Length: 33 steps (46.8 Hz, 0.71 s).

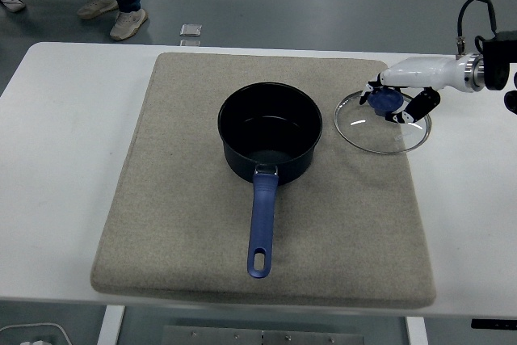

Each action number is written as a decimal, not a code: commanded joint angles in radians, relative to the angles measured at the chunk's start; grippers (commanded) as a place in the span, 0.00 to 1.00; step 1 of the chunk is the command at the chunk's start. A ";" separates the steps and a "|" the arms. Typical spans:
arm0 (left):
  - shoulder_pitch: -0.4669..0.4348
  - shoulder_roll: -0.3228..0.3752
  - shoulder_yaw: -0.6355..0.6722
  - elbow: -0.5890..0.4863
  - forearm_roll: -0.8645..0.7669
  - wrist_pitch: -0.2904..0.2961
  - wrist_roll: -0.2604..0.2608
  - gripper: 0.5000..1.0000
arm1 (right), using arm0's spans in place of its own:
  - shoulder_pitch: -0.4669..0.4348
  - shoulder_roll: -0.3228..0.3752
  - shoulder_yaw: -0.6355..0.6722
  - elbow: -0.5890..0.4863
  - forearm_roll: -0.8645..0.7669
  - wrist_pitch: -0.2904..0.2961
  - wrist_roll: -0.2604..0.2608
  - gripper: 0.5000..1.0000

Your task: Lift the pot lid and place it to the right of the pot.

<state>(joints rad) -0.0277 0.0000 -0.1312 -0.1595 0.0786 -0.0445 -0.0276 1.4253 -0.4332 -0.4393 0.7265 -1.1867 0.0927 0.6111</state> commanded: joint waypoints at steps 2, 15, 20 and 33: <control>0.000 0.000 -0.001 0.000 0.001 0.000 0.000 1.00 | 0.001 -0.002 -0.007 0.011 0.009 -0.005 0.000 0.00; 0.000 0.000 -0.001 0.000 0.000 0.000 0.000 1.00 | 0.000 -0.002 -0.004 0.011 0.016 -0.008 0.000 0.00; 0.000 0.000 -0.001 0.000 0.000 0.000 0.000 1.00 | -0.002 -0.001 0.002 0.011 0.018 -0.005 0.000 0.00; 0.000 0.000 -0.001 0.000 0.000 0.000 0.000 1.00 | -0.003 0.002 0.004 0.014 0.026 0.012 0.000 0.85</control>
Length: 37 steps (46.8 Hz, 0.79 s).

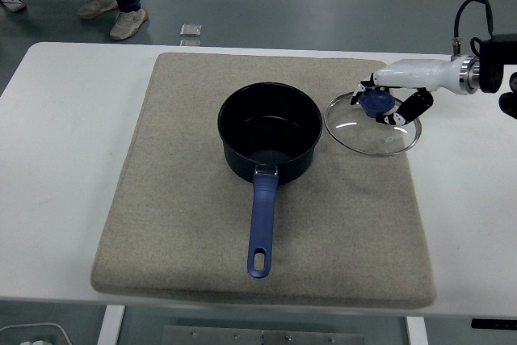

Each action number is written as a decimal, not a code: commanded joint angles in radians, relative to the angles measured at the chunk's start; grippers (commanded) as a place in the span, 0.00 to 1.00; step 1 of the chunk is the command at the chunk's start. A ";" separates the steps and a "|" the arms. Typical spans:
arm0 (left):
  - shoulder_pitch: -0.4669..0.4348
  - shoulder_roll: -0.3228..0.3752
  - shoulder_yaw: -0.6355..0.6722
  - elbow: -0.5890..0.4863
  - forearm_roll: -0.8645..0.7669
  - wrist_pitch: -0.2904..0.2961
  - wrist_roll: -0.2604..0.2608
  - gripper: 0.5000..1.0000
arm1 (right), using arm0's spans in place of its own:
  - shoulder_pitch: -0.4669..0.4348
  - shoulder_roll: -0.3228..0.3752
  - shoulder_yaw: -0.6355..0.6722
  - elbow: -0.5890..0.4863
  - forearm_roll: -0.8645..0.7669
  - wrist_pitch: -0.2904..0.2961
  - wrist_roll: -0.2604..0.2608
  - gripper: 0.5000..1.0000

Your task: Lift the pot lid and place it to the right of the pot.

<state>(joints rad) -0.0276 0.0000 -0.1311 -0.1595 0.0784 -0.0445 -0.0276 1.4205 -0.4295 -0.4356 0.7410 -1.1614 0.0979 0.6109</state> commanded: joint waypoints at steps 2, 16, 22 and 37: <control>0.000 0.000 0.001 0.000 0.000 0.000 0.000 1.00 | 0.003 -0.002 0.000 0.000 0.000 0.009 0.000 0.85; 0.000 0.000 0.001 0.000 0.000 0.000 0.000 1.00 | 0.000 0.002 0.000 0.000 0.000 0.009 0.000 0.85; 0.000 0.000 0.001 0.000 0.000 0.000 0.000 1.00 | 0.001 0.002 0.000 0.000 0.000 0.008 0.000 0.85; 0.000 0.000 0.001 0.000 0.000 0.000 0.000 1.00 | 0.003 -0.005 0.037 -0.011 0.017 -0.021 0.000 0.85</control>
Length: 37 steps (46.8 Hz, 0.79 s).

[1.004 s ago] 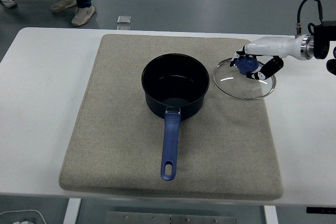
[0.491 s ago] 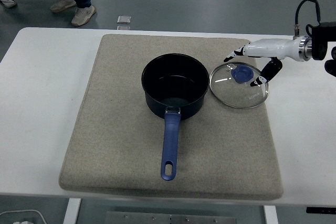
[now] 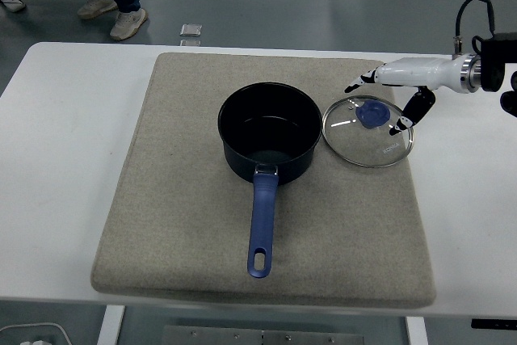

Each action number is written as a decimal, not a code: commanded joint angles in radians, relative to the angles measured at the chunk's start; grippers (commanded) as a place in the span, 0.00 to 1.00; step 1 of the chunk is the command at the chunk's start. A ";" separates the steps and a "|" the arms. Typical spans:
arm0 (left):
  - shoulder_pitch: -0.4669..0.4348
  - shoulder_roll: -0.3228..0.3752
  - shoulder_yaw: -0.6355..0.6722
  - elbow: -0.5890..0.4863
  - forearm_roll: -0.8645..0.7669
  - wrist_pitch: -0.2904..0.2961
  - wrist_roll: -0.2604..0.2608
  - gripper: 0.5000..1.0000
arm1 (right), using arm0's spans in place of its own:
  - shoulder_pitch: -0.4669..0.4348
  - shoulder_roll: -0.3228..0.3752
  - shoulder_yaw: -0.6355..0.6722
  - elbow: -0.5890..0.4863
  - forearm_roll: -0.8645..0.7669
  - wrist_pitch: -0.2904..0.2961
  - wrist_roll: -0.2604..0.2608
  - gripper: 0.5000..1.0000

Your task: Lift the pot lid and place it to the right of the pot.

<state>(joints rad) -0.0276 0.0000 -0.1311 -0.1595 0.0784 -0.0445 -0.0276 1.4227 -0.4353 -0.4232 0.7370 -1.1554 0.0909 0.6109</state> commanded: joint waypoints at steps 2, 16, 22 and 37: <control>0.000 0.000 -0.001 0.000 0.000 0.000 0.000 1.00 | 0.001 0.001 0.044 -0.011 0.023 -0.026 0.000 0.85; 0.000 0.000 -0.001 0.000 0.000 0.000 0.000 1.00 | 0.022 0.009 0.216 -0.079 0.106 -0.146 0.000 0.85; 0.000 0.000 0.001 0.000 0.000 0.000 0.000 1.00 | 0.002 0.020 0.325 -0.131 0.304 -0.218 0.000 0.85; 0.000 0.000 -0.001 0.000 0.000 0.000 0.000 1.00 | 0.008 0.023 0.400 -0.185 0.928 -0.253 -0.039 0.85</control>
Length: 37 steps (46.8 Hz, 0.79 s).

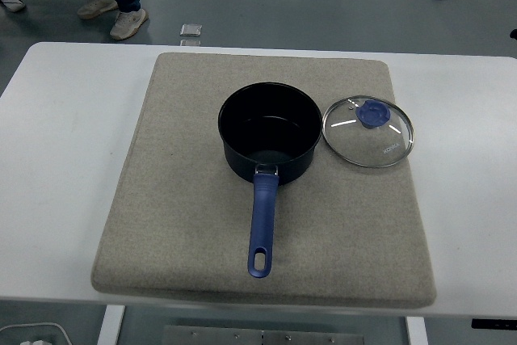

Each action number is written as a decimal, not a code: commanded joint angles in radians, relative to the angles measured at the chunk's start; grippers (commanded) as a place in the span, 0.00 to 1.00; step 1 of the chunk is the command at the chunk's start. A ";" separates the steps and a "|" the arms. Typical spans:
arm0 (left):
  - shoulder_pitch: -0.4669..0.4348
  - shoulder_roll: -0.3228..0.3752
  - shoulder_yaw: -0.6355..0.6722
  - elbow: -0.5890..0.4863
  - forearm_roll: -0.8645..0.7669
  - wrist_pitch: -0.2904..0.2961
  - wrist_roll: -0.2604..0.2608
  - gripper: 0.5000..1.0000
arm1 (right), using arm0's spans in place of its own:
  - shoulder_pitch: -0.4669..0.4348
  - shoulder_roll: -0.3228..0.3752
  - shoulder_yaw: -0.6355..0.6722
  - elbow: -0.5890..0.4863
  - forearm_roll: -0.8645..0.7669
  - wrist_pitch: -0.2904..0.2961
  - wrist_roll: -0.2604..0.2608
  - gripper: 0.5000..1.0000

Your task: Lift the pot lid and place it to the right of the pot.

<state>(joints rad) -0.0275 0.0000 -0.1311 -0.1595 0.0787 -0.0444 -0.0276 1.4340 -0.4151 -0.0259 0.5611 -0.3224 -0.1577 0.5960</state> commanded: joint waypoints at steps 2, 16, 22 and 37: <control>0.000 0.000 -0.001 0.000 0.000 0.000 0.000 1.00 | -0.006 0.009 0.003 -0.013 0.158 -0.014 -0.039 0.85; 0.000 0.000 0.001 0.000 0.000 0.000 0.000 1.00 | -0.047 0.042 0.006 -0.041 0.500 -0.060 -0.143 0.85; 0.000 0.000 -0.001 0.000 0.000 0.000 0.000 1.00 | -0.073 0.045 0.006 -0.041 0.577 -0.074 -0.153 0.85; 0.000 0.000 0.001 0.000 0.000 0.000 0.000 1.00 | -0.172 0.111 0.006 -0.038 0.599 -0.151 -0.147 0.85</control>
<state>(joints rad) -0.0275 0.0000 -0.1311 -0.1595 0.0783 -0.0445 -0.0276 1.2785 -0.3154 -0.0204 0.5230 0.2773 -0.3023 0.4491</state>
